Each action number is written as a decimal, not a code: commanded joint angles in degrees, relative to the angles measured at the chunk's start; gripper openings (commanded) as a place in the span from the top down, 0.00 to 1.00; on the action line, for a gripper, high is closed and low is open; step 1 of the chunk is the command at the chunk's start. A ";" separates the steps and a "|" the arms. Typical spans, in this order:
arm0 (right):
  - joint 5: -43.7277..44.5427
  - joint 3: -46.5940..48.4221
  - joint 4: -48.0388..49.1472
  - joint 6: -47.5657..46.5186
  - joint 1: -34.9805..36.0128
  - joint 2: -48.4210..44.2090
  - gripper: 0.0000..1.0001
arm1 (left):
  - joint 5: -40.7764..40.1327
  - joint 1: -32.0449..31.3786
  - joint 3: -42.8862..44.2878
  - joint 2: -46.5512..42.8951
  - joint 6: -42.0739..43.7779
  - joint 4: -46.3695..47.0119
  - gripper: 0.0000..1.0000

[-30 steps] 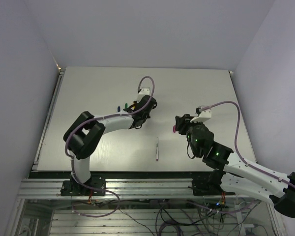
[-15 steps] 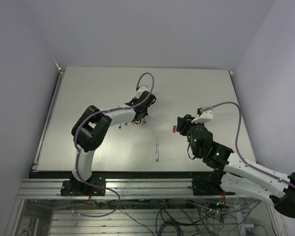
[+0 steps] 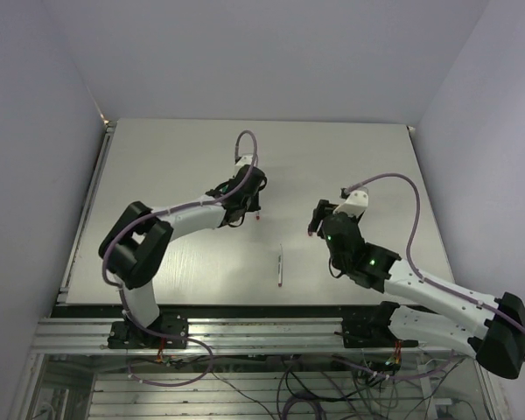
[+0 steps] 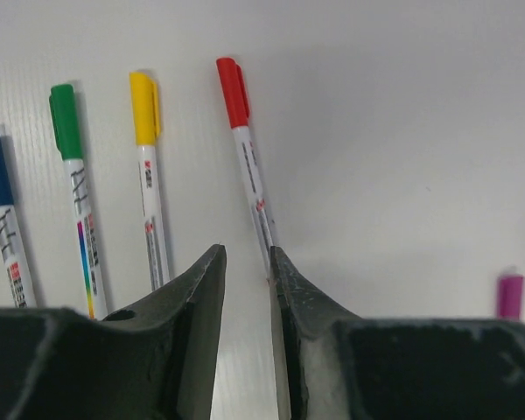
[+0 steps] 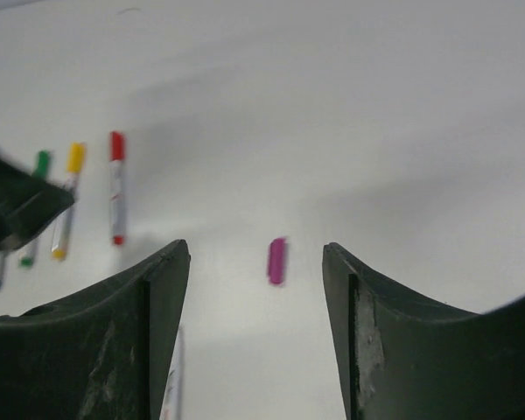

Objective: Insert the pens into the pen caps

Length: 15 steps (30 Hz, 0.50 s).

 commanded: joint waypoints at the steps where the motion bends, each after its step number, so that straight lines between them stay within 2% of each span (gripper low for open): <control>1: -6.07 3.42 -5.33 5.88 -8.95 3.86 0.36 | 5.39 -2.00 -5.21 -6.36 -2.07 4.81 0.63; 4: -19.59 1.33 -1.73 5.96 -18.70 5.04 0.33 | 1.80 -6.39 -7.65 -9.84 -1.03 4.03 0.62; 7: -27.38 0.30 1.73 5.54 -24.16 7.09 0.28 | -2.09 -11.10 -8.90 -12.18 -1.47 1.51 0.62; 15: -30.54 2.78 3.79 2.45 -24.56 16.19 0.24 | -3.20 -18.10 -12.46 -13.11 -6.54 -1.24 0.61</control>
